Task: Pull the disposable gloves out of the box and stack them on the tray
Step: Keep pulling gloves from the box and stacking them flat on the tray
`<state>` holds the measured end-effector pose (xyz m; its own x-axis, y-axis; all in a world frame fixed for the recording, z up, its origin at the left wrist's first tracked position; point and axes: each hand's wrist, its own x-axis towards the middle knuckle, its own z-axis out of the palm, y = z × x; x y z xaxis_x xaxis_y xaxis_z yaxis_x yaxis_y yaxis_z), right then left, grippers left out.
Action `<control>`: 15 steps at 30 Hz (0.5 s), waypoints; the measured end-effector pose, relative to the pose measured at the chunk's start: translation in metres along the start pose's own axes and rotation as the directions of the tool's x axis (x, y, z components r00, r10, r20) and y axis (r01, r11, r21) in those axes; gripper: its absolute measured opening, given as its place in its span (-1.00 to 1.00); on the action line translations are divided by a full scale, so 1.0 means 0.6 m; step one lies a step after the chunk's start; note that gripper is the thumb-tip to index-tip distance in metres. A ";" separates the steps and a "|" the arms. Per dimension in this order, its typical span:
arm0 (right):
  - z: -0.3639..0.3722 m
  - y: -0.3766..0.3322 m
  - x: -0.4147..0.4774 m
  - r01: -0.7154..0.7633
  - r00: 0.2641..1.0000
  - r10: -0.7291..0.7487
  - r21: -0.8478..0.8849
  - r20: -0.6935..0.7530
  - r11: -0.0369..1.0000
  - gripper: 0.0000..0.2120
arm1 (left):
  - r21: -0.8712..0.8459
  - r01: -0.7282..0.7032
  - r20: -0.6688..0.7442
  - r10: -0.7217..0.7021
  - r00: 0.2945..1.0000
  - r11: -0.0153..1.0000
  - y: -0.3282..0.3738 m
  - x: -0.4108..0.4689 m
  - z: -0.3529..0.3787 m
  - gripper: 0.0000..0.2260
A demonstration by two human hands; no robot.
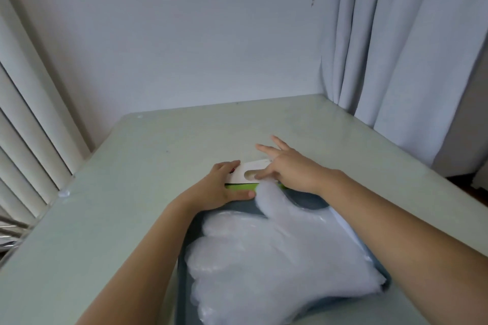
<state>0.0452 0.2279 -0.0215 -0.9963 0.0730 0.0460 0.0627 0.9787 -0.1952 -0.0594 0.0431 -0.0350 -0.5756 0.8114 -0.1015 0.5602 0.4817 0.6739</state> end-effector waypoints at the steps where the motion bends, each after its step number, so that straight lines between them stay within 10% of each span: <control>1: 0.001 0.002 0.005 0.006 1.000 -0.006 0.019 0.002 1.000 -0.57 | 0.002 -0.004 -0.005 0.004 1.000 1.000 -0.001 0.001 0.001 -0.20; 15: 0.025 -0.004 0.010 0.058 0.965 -0.029 0.102 -0.261 0.993 -0.91 | -0.005 -0.018 -0.008 0.018 1.000 1.000 -0.006 0.001 0.002 -0.21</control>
<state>0.0380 0.2229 -0.0352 -0.9478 0.0917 0.3054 -0.0014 0.9565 -0.2916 -0.0612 0.0425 -0.0385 -0.5700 0.8174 -0.0830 0.5676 0.4648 0.6796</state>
